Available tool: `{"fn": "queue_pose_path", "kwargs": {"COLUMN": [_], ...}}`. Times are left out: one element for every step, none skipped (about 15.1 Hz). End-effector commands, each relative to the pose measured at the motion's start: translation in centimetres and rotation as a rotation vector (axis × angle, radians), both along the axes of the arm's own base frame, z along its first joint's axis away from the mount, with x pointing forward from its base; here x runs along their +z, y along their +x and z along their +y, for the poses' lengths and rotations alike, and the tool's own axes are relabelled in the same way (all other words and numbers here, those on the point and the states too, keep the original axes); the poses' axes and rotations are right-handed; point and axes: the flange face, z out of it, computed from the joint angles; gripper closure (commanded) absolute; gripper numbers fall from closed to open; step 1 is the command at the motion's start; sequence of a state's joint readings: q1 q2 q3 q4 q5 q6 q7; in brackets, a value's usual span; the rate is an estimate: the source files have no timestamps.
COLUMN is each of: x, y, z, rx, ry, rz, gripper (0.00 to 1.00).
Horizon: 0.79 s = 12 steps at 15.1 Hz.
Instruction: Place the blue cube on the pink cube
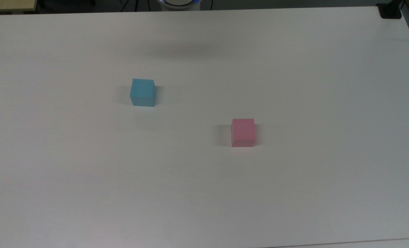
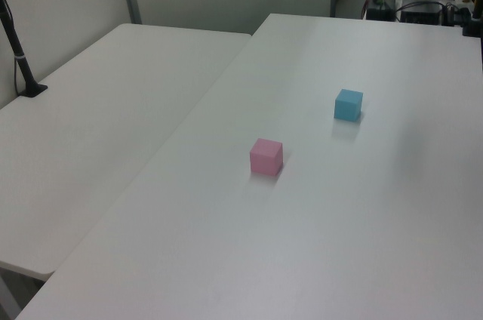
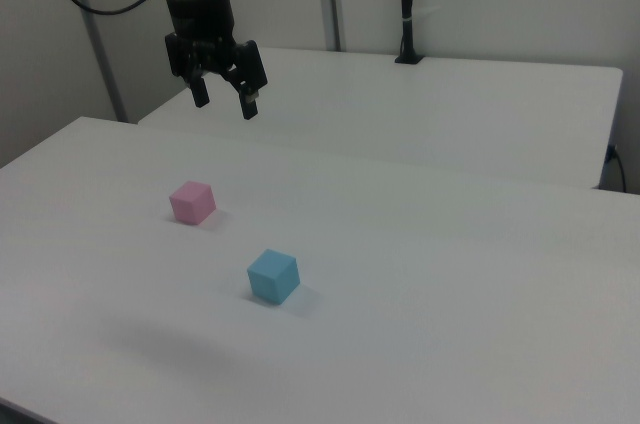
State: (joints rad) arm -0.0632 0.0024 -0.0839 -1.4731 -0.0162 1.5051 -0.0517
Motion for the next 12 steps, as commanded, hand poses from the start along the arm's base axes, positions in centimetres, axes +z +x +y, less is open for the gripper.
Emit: {"fn": "queue_pose_path", "kwargs": {"x": [-0.22,-0.29,-0.37,-0.37,-0.37,-0.46,-0.67,-0.73,-0.69,-0.98,-0.98,-0.96], "y": [0.49,0.87,0.94,0.95,0.96,0.94,0.94,0.96,0.94,1.02,1.10,0.99], "z": [1.00,1.71,1.85,1.97,1.98,1.92,1.92,1.91,1.90,1.89,1.89,1.81], "rx": [0.034,0.046,0.044,0.039,0.033,0.032,0.032,0.032,0.034,0.034,0.033,0.047], "ry": [0.008,0.005,0.010,0.013,0.015,0.017,0.017,0.017,0.015,0.015,0.016,0.016], "rz": [-0.017,-0.031,-0.030,-0.031,-0.031,-0.028,-0.024,-0.024,-0.026,-0.026,-0.033,-0.033], "gripper": [0.00,0.00,0.00,0.00,0.00,0.00,0.00,0.00,0.00,0.00,0.00,0.00]}}
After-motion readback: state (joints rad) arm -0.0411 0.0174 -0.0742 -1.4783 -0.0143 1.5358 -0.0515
